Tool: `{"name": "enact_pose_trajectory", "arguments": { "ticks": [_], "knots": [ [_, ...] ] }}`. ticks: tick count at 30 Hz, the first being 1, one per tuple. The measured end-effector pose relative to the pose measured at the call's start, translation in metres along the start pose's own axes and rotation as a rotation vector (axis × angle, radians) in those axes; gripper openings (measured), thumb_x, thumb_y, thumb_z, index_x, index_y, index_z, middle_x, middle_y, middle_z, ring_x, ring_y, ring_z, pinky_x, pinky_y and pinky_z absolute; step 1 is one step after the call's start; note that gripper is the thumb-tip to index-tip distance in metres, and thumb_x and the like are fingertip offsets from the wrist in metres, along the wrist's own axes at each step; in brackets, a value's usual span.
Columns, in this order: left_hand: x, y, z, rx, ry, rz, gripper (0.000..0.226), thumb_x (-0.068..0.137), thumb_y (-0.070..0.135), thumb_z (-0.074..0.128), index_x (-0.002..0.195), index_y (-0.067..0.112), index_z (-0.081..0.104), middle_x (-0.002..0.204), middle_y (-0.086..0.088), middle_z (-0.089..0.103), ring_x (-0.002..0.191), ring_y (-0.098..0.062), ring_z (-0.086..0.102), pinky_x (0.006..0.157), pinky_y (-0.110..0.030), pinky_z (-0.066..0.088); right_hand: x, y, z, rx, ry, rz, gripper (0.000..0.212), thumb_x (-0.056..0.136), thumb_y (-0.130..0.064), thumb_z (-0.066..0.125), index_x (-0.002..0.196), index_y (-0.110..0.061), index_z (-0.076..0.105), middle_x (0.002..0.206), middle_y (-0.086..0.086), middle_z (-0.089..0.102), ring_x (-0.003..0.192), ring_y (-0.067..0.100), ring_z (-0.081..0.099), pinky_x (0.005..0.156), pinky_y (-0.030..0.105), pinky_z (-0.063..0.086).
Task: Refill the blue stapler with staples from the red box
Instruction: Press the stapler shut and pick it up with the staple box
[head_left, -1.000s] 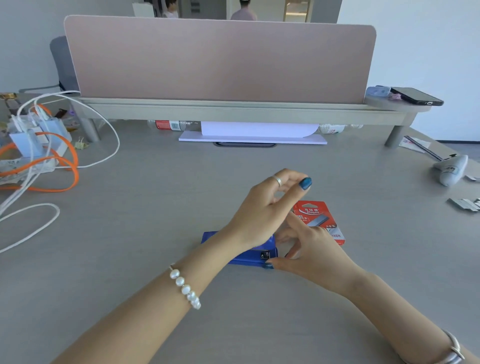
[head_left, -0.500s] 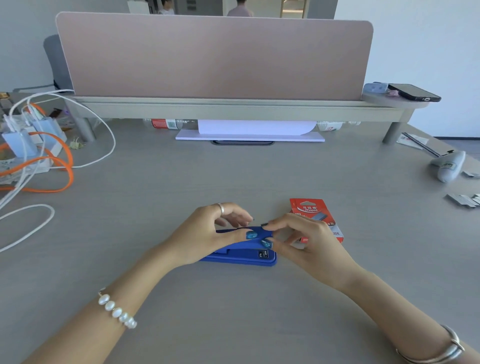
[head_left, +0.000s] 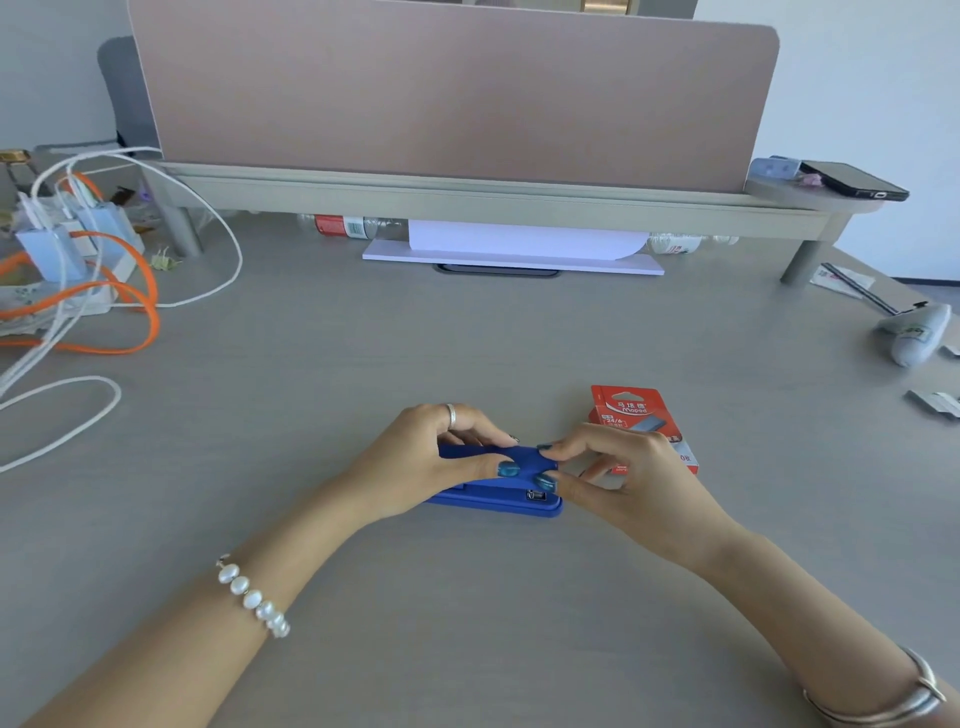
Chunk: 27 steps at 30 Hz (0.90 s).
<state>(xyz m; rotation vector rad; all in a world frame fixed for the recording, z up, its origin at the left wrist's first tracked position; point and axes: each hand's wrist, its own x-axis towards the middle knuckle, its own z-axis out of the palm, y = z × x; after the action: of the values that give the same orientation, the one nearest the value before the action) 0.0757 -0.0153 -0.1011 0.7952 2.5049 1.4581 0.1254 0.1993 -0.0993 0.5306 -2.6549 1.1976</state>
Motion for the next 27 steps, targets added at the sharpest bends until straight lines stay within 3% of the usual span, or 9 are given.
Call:
{"name": "enact_pose_trajectory", "arguments": {
  "ticks": [5, 8, 11, 13, 16, 19, 23, 27],
  "knots": [
    [-0.005, 0.004, 0.001, 0.007, 0.042, 0.022, 0.012, 0.08, 0.025, 0.071, 0.09, 0.032, 0.071, 0.096, 0.007, 0.073, 0.086, -0.011, 0.065, 0.08, -0.028, 0.052, -0.001, -0.004, -0.003, 0.043, -0.018, 0.003, 0.021, 0.079, -0.015, 0.068, 0.089, -0.033, 0.063, 0.077, -0.018, 0.069, 0.069, 0.002, 0.062, 0.063, 0.007, 0.044],
    [-0.007, 0.008, -0.001, 0.01, 0.038, 0.039, 0.017, 0.078, 0.024, 0.073, 0.089, 0.035, 0.07, 0.094, 0.01, 0.073, 0.081, -0.007, 0.065, 0.075, -0.019, 0.05, -0.001, -0.005, -0.012, 0.006, -0.058, -0.042, 0.025, 0.08, -0.021, 0.067, 0.101, -0.034, 0.063, 0.089, -0.026, 0.067, 0.082, 0.0, 0.061, 0.07, 0.007, 0.045],
    [-0.008, 0.009, -0.001, 0.025, 0.016, 0.037, 0.029, 0.073, 0.017, 0.077, 0.091, 0.037, 0.068, 0.096, 0.018, 0.071, 0.081, -0.001, 0.065, 0.072, -0.01, 0.046, 0.002, 0.002, -0.029, -0.073, -0.031, -0.019, 0.042, 0.072, -0.035, 0.073, 0.106, -0.049, 0.055, 0.105, -0.031, 0.06, 0.098, -0.005, 0.053, 0.078, 0.004, 0.039],
    [-0.009, 0.008, 0.0, 0.042, 0.013, 0.015, 0.031, 0.073, 0.017, 0.077, 0.096, 0.036, 0.068, 0.097, 0.022, 0.07, 0.084, -0.001, 0.065, 0.072, -0.009, 0.046, 0.004, 0.015, -0.045, -0.161, -0.016, 0.052, 0.059, 0.063, -0.046, 0.077, 0.114, -0.049, 0.049, 0.108, -0.031, 0.052, 0.102, -0.002, 0.049, 0.085, 0.011, 0.039],
    [-0.009, 0.007, 0.001, 0.066, 0.012, -0.005, 0.029, 0.074, 0.02, 0.075, 0.099, 0.034, 0.068, 0.099, 0.023, 0.069, 0.086, -0.001, 0.064, 0.073, -0.009, 0.046, 0.005, 0.039, -0.062, -0.345, -0.083, 0.192, 0.079, 0.057, -0.052, 0.079, 0.124, -0.045, 0.039, 0.121, -0.017, 0.038, 0.113, 0.01, 0.036, 0.093, 0.028, 0.035],
    [-0.008, 0.007, 0.001, 0.074, 0.016, -0.011, 0.028, 0.074, 0.02, 0.075, 0.097, 0.035, 0.069, 0.096, 0.021, 0.07, 0.084, -0.003, 0.065, 0.072, -0.01, 0.046, 0.005, 0.055, -0.061, -0.294, -0.12, 0.238, 0.072, 0.061, -0.039, 0.081, 0.124, -0.039, 0.045, 0.121, -0.013, 0.035, 0.112, 0.01, 0.043, 0.088, 0.018, 0.033],
    [-0.007, 0.005, 0.001, 0.087, 0.016, -0.018, 0.026, 0.076, 0.019, 0.073, 0.09, 0.04, 0.067, 0.092, 0.021, 0.069, 0.08, -0.003, 0.063, 0.071, -0.013, 0.047, 0.008, 0.057, -0.054, -0.189, -0.087, 0.179, 0.053, 0.062, -0.021, 0.082, 0.107, -0.037, 0.059, 0.118, -0.01, 0.045, 0.106, 0.003, 0.052, 0.074, 0.0, 0.038],
    [-0.005, 0.001, 0.001, 0.097, 0.017, -0.027, 0.025, 0.078, 0.024, 0.07, 0.088, 0.046, 0.063, 0.09, 0.024, 0.066, 0.076, 0.0, 0.06, 0.069, -0.011, 0.045, 0.009, 0.045, -0.046, -0.119, -0.137, 0.112, 0.051, 0.059, -0.017, 0.084, 0.101, -0.036, 0.063, 0.113, -0.017, 0.049, 0.105, -0.01, 0.047, 0.075, -0.002, 0.039]
  ]
}}
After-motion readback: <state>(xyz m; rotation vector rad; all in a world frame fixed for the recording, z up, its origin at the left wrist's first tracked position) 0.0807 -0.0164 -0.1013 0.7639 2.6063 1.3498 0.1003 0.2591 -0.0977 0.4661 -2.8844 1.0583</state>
